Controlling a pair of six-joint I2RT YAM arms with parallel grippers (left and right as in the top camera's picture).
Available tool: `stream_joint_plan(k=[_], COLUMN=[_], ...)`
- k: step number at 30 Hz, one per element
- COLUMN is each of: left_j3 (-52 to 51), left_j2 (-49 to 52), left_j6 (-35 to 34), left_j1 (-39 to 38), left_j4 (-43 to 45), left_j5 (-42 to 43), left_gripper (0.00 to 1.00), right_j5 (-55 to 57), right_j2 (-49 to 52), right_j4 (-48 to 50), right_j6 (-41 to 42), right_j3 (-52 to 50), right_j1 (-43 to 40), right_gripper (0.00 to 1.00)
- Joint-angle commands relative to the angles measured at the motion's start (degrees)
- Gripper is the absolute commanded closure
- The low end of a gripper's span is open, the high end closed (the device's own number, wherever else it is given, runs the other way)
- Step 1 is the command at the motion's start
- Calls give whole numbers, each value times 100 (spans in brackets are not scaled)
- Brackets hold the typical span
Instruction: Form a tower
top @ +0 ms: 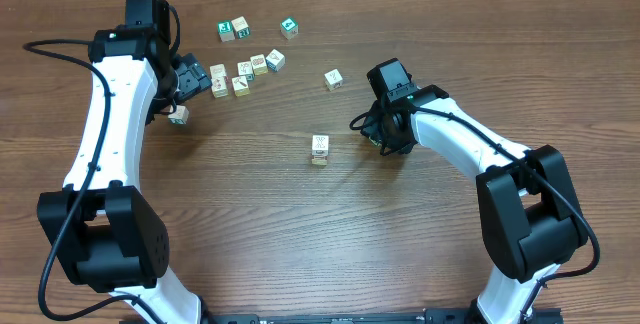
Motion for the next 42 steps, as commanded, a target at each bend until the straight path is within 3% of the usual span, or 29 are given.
stream_joint_plan(k=[1, 11, 22, 23, 26, 34, 42], left_j3=[74, 74, 74, 74, 74, 74, 74], left_j2=[-94, -94, -94, -94, -94, -94, -94], left_j6=[72, 72, 72, 72, 72, 72, 72], left_j1=[-2, -2, -2, -2, -2, -2, -2], left_j4=[2, 2, 2, 2, 2, 2, 2], left_j5=[9, 9, 11, 9, 11, 9, 11], left_gripper=[1, 1, 0, 1, 0, 1, 1], right_j5=[52, 46, -562, -568, -568, -566, -564], right_j2=[37, 37, 37, 37, 37, 37, 35], right_j4=[22, -44, 35, 35, 37, 37, 9], right_j6=[39, -337, -1659, -1663, -1659, -1657, -1635], right_j3=[-39, -39, -39, -39, -39, -39, 9], right_j1=[22, 22, 22, 22, 22, 22, 22], right_gripper=[56, 59, 64, 63, 44, 41, 58])
